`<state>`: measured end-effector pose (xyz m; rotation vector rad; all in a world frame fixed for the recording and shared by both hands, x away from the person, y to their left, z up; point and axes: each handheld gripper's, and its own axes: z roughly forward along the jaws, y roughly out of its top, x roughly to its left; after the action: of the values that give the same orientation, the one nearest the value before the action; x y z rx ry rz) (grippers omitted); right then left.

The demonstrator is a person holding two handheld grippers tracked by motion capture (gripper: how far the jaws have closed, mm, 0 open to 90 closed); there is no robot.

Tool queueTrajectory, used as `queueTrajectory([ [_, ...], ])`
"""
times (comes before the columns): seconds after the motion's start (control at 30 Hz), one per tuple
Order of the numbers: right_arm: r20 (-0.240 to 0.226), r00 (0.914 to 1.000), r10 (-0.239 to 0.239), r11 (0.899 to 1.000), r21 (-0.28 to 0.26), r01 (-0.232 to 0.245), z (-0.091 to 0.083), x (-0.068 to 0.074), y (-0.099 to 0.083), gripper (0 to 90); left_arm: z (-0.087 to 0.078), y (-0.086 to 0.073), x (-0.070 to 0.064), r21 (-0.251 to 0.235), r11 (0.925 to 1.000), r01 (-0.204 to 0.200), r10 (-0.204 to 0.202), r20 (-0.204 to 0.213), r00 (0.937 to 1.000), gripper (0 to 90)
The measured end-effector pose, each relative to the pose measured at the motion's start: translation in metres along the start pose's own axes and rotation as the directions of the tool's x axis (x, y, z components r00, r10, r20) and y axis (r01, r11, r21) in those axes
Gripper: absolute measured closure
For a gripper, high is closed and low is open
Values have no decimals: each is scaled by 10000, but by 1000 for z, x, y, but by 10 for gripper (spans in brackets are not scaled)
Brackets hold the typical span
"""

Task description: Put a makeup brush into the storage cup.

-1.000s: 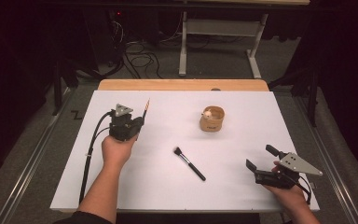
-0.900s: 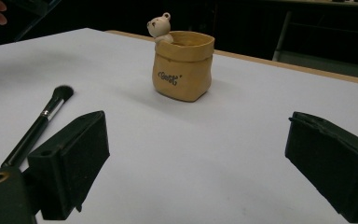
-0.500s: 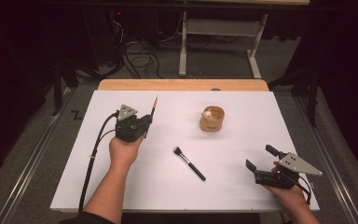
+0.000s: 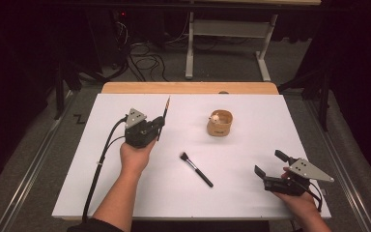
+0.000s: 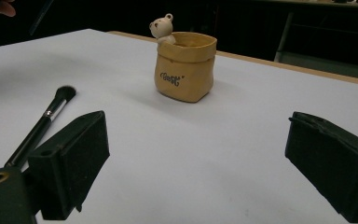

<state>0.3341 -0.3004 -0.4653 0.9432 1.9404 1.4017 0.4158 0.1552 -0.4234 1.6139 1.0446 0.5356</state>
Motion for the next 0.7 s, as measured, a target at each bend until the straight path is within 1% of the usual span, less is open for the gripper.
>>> queueTrajectory([
  [0.1, -3, 10000, 29, 10000, 9, -29, 0, 0, 0, 66, 2, 0, -4, -104, 9999, -110, 110, 55, 9999, 834],
  [0.23, -21, 10000, -2, 10000, 3, 2, 0, 1, 0, 66, 3, 2, -10, -380, 9992, -122, 134, 314, 9994, 834],
  [0.4, -20, 10000, -10, 10000, -12, 10, 0, 1, 0, 66, 7, 3, -17, -407, 9989, -234, 252, 452, 9987, 834],
  [0.47, -4, 10000, -11, 10000, -8, 11, 0, 1, 0, 66, 9, 2, -18, -446, 9986, -287, 314, 592, 9978, 834],
  [0.57, -25, 10000, 6, 10000, -6, -6, 0, 1, 0, 66, 11, 2, -20, -608, 9981, -117, 164, 765, 9969, 833],
  [0.6, -39, 10000, -12, 10000, -9, 12, 0, 1, 0, 66, 13, 3, -22, -611, 9979, -208, 256, 792, 9965, 834],
  [0.63, -39, 10000, -12, 10000, -9, 12, 0, 1, 0, 66, 13, 3, -22, -611, 9979, -208, 256, 792, 9965, 834],
  [0.7, -50, 10000, -1, 10000, -10, 1, 0, 1, 0, 66, 16, 3, -25, -822, 9963, -269, 341, 881, 9955, 834],
])
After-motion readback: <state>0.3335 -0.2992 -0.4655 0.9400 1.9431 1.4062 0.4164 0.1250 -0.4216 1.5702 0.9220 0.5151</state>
